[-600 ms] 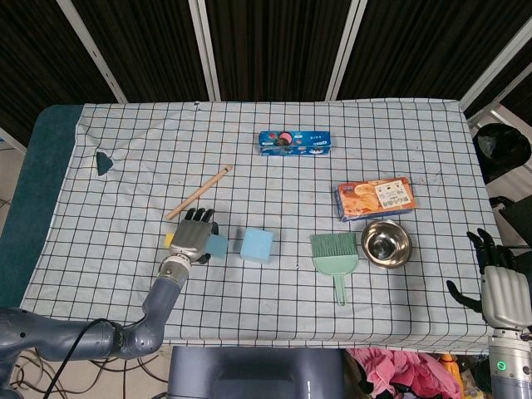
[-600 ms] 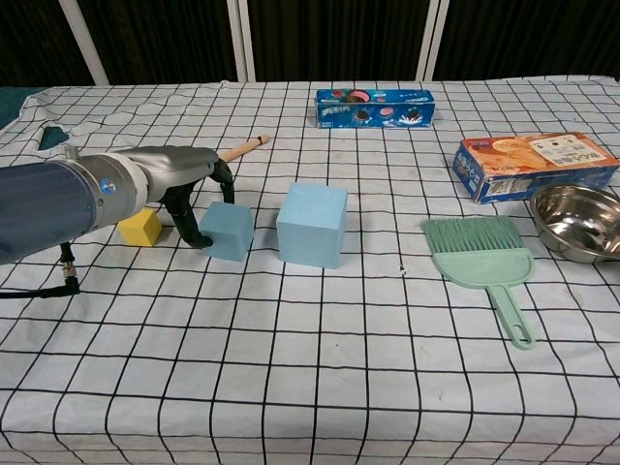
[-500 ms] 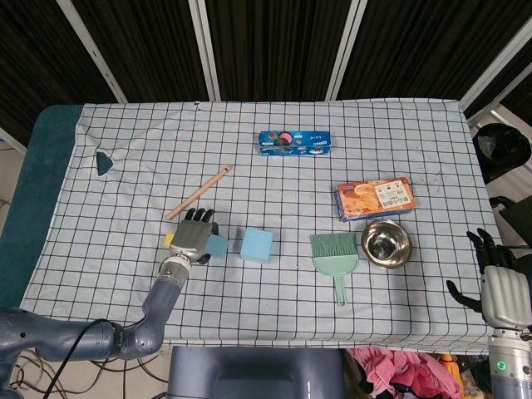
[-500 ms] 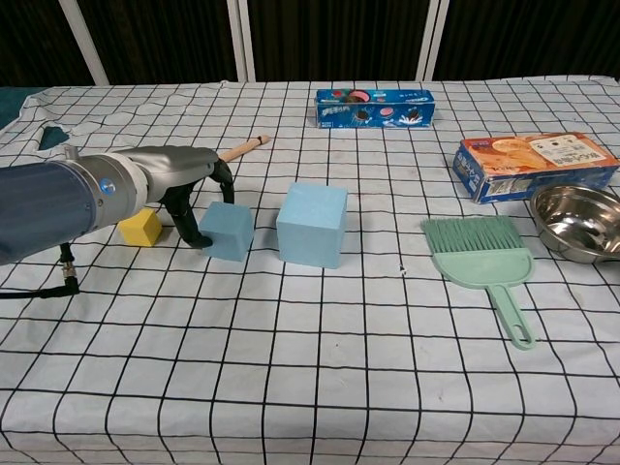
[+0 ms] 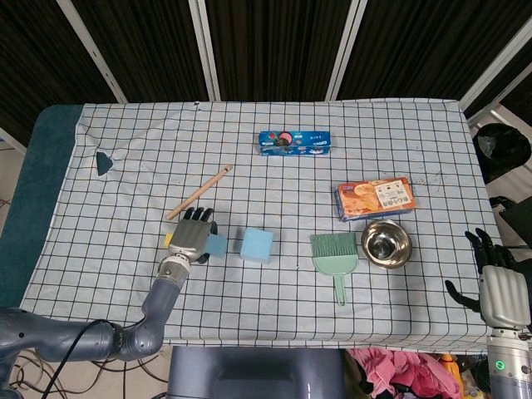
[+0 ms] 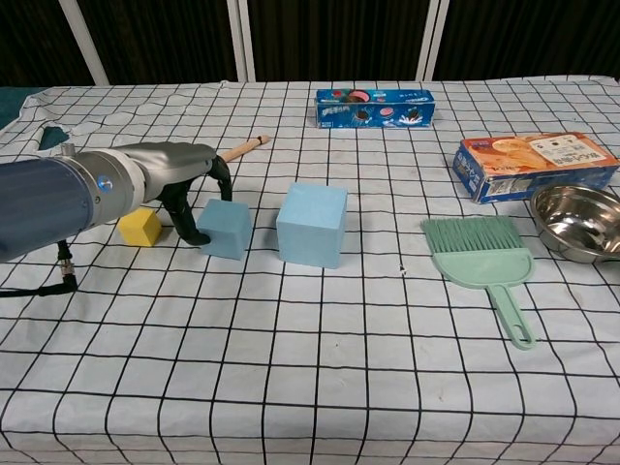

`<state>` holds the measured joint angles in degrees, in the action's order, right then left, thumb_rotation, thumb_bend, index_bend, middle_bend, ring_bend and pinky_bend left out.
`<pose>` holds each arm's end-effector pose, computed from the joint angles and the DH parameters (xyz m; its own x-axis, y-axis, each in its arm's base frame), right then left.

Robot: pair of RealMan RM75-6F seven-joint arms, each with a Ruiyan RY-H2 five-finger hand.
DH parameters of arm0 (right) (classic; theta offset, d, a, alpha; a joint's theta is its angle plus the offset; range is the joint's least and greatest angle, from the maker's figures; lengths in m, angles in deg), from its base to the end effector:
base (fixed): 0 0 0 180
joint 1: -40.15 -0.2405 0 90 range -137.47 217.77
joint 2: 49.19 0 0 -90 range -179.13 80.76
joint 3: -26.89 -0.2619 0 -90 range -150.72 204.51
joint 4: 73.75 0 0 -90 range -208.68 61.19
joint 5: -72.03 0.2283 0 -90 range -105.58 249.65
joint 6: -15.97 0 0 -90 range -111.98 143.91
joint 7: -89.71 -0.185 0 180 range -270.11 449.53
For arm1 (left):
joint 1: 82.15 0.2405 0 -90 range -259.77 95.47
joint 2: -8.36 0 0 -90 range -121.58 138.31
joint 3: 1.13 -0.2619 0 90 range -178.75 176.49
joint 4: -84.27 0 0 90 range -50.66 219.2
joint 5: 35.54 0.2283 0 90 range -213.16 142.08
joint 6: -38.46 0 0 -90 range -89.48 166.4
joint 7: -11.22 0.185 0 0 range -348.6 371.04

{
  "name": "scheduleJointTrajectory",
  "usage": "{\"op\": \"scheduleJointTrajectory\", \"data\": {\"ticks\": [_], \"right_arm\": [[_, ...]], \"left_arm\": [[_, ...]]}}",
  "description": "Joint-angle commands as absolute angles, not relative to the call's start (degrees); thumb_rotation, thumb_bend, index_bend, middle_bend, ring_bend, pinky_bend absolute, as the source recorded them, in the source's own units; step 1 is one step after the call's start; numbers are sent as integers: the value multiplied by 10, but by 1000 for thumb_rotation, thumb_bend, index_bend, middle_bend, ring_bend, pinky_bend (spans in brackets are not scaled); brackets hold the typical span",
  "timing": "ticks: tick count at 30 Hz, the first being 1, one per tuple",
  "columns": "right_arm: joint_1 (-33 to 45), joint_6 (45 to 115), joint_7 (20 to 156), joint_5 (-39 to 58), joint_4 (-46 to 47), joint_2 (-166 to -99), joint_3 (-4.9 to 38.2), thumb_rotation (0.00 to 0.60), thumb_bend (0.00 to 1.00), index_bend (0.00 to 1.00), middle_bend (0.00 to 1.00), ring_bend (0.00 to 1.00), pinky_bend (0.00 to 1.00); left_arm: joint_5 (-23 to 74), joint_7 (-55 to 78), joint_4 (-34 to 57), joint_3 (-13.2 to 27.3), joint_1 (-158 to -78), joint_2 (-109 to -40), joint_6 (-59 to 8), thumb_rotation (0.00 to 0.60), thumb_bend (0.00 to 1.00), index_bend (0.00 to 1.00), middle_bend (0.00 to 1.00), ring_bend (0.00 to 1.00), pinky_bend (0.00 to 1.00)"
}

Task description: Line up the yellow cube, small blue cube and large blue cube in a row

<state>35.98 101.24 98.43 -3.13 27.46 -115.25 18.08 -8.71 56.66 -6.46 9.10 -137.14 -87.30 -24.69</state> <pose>-0.3104 -0.2373 0.1472 0.3387 0.0603 0.9389 -0.9311 0.1651 0.3253 -0.1089 0.3804 -0.0935 0.5115 0.4118 0.7542 0.8584 -0.2063 -0.4696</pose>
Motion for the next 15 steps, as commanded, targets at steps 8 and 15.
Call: {"op": "scheduleJointTrajectory", "data": {"ticks": [8, 15], "right_arm": [[360, 1013, 985, -30, 275, -1152, 180, 600, 191, 101, 49, 192, 118], [360, 1015, 982, -30, 276, -1151, 179, 600, 191, 101, 48, 192, 119]], "left_arm": [[-91, 569, -59, 90, -1374, -877, -242, 600, 293, 472, 77, 0, 0], [-91, 565, -55, 95, -1373, -879, -244, 600, 293, 468, 77, 0, 0]]}}
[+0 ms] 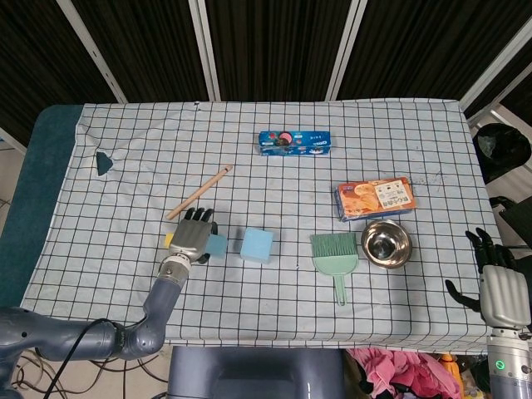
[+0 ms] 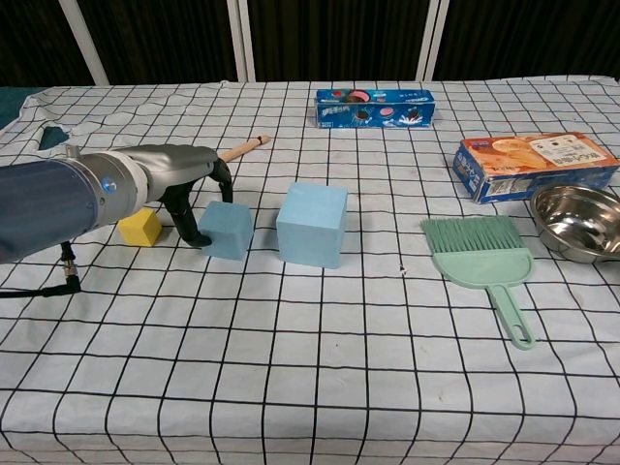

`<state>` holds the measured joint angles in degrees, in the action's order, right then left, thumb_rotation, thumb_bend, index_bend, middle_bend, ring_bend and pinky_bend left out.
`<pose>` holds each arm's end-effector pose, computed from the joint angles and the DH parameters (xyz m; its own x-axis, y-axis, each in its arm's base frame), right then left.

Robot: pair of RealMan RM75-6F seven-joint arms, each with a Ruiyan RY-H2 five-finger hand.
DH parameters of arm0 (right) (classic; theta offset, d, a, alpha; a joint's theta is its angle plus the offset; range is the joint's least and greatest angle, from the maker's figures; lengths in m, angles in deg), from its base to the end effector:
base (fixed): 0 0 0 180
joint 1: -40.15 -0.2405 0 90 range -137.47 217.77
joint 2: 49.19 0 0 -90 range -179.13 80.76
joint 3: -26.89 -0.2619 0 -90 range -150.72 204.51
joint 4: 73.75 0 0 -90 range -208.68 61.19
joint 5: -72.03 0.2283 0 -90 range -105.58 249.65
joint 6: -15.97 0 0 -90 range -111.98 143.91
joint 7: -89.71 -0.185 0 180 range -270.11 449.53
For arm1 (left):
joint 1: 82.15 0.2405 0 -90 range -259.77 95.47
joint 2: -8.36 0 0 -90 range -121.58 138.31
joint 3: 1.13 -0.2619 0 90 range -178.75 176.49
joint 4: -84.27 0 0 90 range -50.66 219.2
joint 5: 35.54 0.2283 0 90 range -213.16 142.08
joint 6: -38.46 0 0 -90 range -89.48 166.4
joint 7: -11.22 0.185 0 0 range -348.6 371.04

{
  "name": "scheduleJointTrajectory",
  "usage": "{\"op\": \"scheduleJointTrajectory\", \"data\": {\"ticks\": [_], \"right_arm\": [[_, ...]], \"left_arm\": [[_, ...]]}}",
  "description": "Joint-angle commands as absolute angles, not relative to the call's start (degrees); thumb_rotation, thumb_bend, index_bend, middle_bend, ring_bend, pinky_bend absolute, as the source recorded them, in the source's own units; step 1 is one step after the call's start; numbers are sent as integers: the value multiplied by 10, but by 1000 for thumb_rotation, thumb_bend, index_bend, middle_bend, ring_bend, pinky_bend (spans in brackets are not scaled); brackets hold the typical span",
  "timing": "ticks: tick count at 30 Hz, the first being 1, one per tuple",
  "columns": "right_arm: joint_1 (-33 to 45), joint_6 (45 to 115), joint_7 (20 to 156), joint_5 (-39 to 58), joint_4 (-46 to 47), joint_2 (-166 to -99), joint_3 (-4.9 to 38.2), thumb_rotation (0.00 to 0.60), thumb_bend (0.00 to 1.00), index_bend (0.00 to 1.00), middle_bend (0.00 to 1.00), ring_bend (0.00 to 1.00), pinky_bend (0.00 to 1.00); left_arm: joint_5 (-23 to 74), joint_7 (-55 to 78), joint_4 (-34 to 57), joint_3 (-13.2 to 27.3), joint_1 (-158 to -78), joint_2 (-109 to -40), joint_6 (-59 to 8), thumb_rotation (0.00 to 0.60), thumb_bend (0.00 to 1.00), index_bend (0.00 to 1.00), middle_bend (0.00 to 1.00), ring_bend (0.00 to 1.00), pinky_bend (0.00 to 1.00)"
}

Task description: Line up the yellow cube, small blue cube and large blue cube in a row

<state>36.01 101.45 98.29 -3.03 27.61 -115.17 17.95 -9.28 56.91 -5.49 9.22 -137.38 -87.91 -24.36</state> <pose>-0.3100 -0.2375 0.1486 0.3355 0.0660 0.9397 -0.9322 0.1671 0.3211 -0.1096 0.3819 -0.0966 0.5129 0.4160 0.7509 0.8573 -0.2024 -0.4734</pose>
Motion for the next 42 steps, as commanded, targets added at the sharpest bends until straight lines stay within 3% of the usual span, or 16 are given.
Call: {"op": "scheduleJointTrajectory", "data": {"ticks": [1, 11, 21, 42], "right_arm": [[361, 1015, 981, -29, 277, -1151, 179, 600, 190, 101, 48, 192, 119], [361, 1012, 973, -21, 274, -1148, 176, 600, 190, 101, 49, 192, 118], [363, 1012, 968, -22, 275, -1145, 177, 600, 191, 101, 49, 192, 118], [362, 1008, 968, -22, 275, -1145, 179, 600, 190, 102, 49, 192, 119]], "left_arm": [[-89, 563, -55, 97, -1373, -878, -244, 600, 293, 467, 77, 0, 0], [-107, 545, -29, 131, -1388, -879, -214, 600, 293, 471, 77, 0, 0], [-128, 549, 1, 138, -1411, -900, -180, 600, 293, 468, 77, 0, 0], [-169, 586, -13, 146, -1439, -915, -219, 600, 293, 464, 73, 0, 0]]}}
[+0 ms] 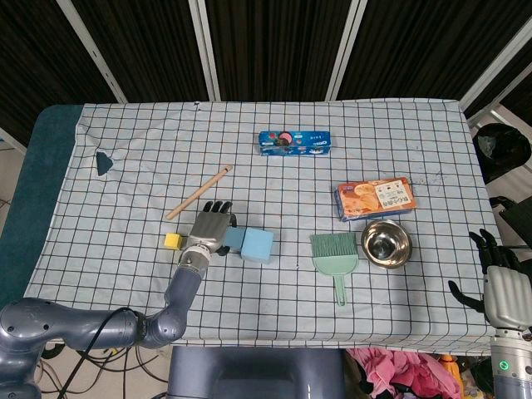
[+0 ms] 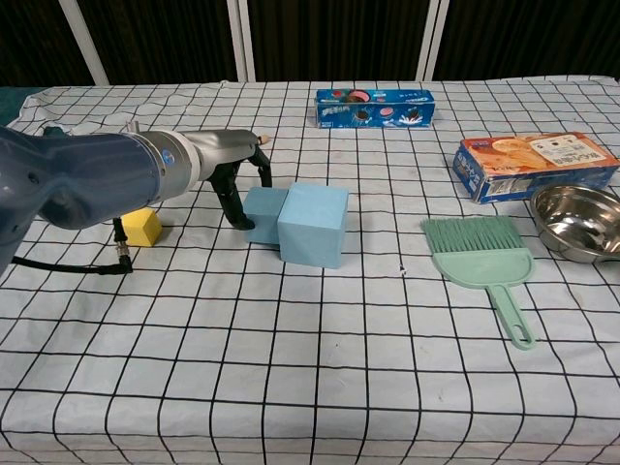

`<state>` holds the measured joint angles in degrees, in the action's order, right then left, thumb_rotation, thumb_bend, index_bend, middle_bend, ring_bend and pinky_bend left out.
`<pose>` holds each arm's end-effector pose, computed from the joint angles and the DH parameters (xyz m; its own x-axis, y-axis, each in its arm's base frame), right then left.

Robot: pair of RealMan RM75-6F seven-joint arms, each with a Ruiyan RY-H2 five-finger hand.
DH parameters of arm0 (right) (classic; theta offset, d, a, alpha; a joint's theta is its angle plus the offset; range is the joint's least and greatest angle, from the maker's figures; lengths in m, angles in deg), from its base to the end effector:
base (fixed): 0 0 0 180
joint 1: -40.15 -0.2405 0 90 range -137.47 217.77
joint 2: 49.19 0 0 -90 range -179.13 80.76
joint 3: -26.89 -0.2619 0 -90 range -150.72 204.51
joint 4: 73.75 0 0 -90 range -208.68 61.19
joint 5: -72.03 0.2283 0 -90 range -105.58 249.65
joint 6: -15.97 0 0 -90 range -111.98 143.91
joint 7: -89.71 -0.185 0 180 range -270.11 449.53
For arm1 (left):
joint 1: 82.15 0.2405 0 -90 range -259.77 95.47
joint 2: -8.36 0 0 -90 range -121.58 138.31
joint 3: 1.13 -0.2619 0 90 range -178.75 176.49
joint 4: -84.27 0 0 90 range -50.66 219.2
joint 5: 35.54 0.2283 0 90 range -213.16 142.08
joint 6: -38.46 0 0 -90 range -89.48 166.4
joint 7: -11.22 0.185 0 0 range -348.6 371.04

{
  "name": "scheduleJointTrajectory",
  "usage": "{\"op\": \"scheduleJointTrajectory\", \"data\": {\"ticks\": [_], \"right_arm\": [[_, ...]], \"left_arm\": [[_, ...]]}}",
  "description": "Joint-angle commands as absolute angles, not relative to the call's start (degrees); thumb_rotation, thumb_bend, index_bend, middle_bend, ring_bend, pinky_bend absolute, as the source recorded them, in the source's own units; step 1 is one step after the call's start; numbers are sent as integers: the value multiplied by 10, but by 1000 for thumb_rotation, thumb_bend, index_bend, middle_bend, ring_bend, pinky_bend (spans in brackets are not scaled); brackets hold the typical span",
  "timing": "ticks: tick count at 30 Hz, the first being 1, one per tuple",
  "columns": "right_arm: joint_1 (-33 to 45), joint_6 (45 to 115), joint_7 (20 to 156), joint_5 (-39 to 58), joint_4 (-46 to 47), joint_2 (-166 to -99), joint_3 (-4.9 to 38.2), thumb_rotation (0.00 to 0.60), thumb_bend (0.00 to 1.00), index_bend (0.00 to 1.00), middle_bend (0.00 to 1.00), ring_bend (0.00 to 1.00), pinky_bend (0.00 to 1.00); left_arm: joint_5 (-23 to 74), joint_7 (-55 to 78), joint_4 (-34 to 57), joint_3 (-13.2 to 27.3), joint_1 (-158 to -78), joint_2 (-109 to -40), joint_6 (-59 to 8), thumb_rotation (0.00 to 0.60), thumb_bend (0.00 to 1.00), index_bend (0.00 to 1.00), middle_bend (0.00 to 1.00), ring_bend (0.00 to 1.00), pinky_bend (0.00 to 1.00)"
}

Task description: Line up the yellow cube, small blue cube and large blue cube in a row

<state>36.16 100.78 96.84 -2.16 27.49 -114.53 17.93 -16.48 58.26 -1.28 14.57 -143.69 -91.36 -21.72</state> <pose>-0.3152 -0.2366 0.1509 0.3213 0.0576 0.9452 -0.9344 0.1816 0.3065 -0.0655 0.4014 -0.1113 0.4572 0.4391 0.7734 0.8888 -0.1941 -0.4152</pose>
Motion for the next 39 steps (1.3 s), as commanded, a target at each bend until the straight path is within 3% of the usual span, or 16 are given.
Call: {"op": "scheduleJointTrajectory", "data": {"ticks": [1, 16, 23, 29, 39], "right_arm": [[362, 1008, 968, -22, 275, -1145, 179, 600, 190, 102, 49, 192, 118], [363, 1008, 963, -22, 275, -1143, 180, 600, 191, 101, 48, 192, 118], [364, 1009, 962, -21, 276, -1141, 180, 600, 190, 101, 48, 192, 119], [364, 1009, 962, -21, 277, -1140, 180, 600, 190, 101, 49, 191, 118], [365, 1011, 961, -22, 278, -1139, 180, 600, 191, 102, 49, 192, 118]], "left_arm": [[-171, 588, -13, 146, -1440, -916, -220, 600, 293, 463, 74, 0, 0], [-181, 590, 1, 146, -1448, -928, -218, 600, 255, 399, 72, 0, 0], [-183, 594, 8, 144, -1450, -933, -222, 600, 159, 241, 67, 0, 0], [-182, 590, 3, 147, -1449, -932, -220, 600, 150, 146, 59, 0, 0], [-135, 584, -62, 112, -1414, -867, -256, 600, 152, 159, 59, 0, 0]]}}
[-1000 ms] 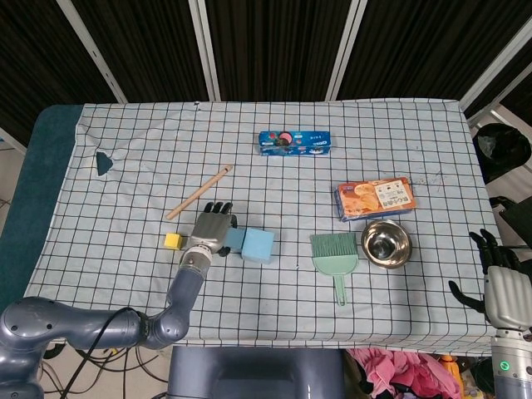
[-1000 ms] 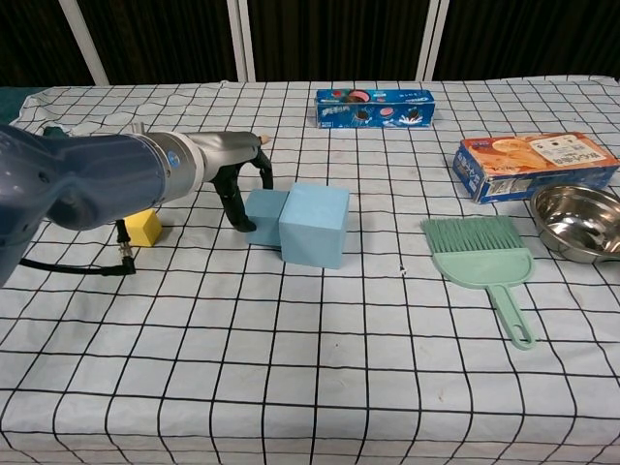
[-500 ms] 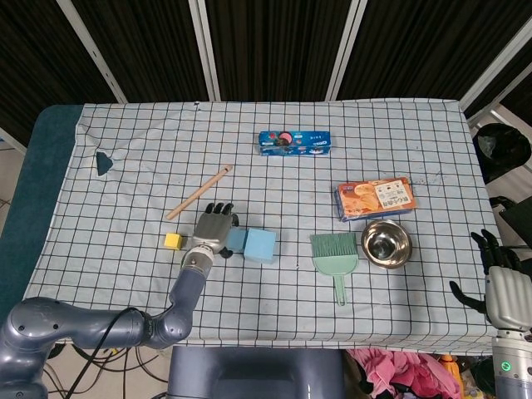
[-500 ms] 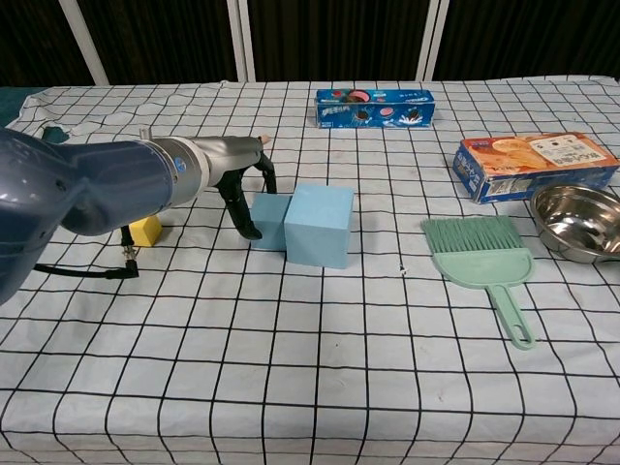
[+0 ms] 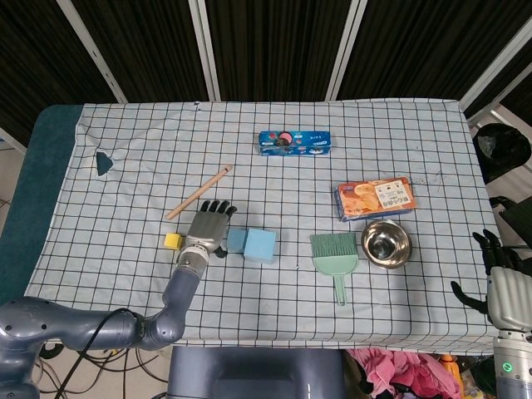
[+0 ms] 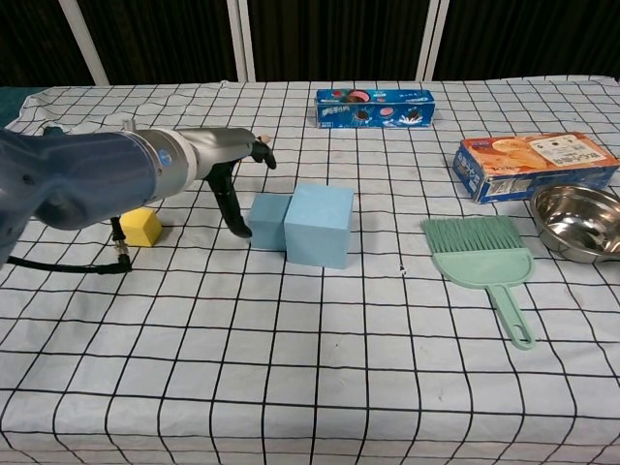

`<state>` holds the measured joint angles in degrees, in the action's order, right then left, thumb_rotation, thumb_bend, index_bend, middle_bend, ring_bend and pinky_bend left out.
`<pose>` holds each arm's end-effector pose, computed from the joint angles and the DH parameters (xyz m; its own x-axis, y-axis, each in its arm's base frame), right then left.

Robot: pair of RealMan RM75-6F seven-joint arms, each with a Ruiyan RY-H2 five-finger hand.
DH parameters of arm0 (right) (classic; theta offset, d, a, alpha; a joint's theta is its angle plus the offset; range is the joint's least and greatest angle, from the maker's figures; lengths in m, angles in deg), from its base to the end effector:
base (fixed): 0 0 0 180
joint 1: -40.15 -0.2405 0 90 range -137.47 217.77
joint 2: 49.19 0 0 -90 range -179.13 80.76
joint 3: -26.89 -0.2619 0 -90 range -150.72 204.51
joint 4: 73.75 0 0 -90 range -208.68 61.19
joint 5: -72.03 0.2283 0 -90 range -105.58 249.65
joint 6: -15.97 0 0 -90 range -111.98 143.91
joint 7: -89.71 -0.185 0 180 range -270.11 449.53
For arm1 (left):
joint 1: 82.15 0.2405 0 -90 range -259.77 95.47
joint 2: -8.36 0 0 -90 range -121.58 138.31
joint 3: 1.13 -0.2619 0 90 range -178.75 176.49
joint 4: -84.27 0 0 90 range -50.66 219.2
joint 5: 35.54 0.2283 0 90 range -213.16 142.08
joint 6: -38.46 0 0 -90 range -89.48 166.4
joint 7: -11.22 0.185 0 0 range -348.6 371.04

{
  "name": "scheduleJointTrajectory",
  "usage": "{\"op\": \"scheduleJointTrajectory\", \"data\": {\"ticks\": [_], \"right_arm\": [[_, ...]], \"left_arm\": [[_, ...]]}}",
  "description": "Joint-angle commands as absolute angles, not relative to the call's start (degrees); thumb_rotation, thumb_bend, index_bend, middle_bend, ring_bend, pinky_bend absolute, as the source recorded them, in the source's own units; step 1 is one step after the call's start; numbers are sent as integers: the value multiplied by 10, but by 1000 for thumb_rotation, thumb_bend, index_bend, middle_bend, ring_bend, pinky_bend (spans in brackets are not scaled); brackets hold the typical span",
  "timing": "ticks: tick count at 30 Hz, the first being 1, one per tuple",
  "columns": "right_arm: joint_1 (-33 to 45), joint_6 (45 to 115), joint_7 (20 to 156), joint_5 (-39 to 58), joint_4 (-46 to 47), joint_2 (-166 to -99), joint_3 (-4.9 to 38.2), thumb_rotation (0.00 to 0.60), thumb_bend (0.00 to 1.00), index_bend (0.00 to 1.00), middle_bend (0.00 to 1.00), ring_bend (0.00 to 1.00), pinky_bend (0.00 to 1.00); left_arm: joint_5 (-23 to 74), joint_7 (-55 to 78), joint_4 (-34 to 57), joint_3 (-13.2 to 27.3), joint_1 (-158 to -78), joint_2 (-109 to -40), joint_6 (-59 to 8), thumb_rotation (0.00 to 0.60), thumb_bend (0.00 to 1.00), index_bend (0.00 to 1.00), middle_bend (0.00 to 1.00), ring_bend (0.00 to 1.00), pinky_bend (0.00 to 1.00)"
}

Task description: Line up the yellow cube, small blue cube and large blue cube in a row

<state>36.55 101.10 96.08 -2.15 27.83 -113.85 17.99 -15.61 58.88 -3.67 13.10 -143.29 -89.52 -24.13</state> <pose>-0.3164 -0.2341 0.1550 0.3159 0.0626 0.9467 -0.9355 0.1873 0.2997 -0.0718 0.3994 -0.0999 0.4906 0.4125 0.7676 0.8707 -0.1972 -0.4506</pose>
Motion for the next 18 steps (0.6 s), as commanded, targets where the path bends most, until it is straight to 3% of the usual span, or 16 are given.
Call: {"op": "scheduleJointTrajectory", "data": {"ticks": [1, 11, 18], "right_arm": [[365, 1011, 962, -22, 279, -1139, 180, 600, 191, 102, 49, 192, 118], [365, 1014, 977, -21, 281, -1143, 181, 600, 190, 101, 49, 192, 119], [363, 1013, 984, -18, 279, -1147, 180, 600, 190, 101, 48, 192, 118]], "left_arm": [[-130, 583, -69, 104, -1406, -856, -259, 600, 153, 169, 59, 0, 0], [-56, 502, -77, 35, -1328, -776, -223, 600, 174, 268, 59, 0, 0], [-12, 454, -45, 15, -1301, -762, -185, 600, 181, 300, 60, 0, 0]]}}
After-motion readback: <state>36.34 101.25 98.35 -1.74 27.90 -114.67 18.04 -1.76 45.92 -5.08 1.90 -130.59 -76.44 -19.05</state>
